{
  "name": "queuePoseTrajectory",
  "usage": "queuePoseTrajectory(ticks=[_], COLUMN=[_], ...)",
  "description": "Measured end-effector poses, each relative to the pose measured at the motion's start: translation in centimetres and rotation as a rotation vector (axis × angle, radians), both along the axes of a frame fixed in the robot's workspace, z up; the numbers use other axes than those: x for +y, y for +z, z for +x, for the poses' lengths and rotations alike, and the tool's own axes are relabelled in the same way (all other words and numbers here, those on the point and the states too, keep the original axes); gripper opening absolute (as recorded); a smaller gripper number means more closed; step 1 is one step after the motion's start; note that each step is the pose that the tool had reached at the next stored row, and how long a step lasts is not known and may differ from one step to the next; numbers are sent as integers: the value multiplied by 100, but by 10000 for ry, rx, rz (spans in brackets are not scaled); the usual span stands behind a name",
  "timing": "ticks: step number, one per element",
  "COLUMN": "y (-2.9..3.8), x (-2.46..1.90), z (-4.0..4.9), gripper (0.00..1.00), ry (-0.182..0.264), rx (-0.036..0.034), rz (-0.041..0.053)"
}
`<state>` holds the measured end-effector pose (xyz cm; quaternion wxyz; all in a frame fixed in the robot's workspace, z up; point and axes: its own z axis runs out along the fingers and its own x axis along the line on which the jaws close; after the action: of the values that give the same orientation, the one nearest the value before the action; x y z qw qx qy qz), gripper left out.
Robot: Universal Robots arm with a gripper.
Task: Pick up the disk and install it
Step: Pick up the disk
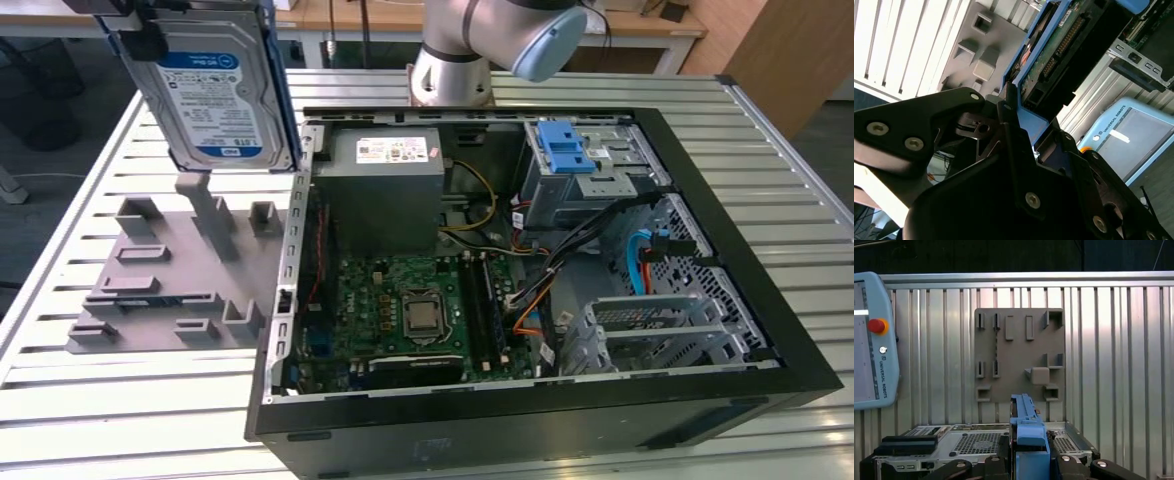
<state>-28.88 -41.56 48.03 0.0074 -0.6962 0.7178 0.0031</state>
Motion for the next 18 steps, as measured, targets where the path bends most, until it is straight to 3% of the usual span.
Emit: queuePoseTrajectory(ticks=[18], y=[0], x=[-111], z=[266], gripper=[37], ry=[-38], rx=[1], rz=[0])
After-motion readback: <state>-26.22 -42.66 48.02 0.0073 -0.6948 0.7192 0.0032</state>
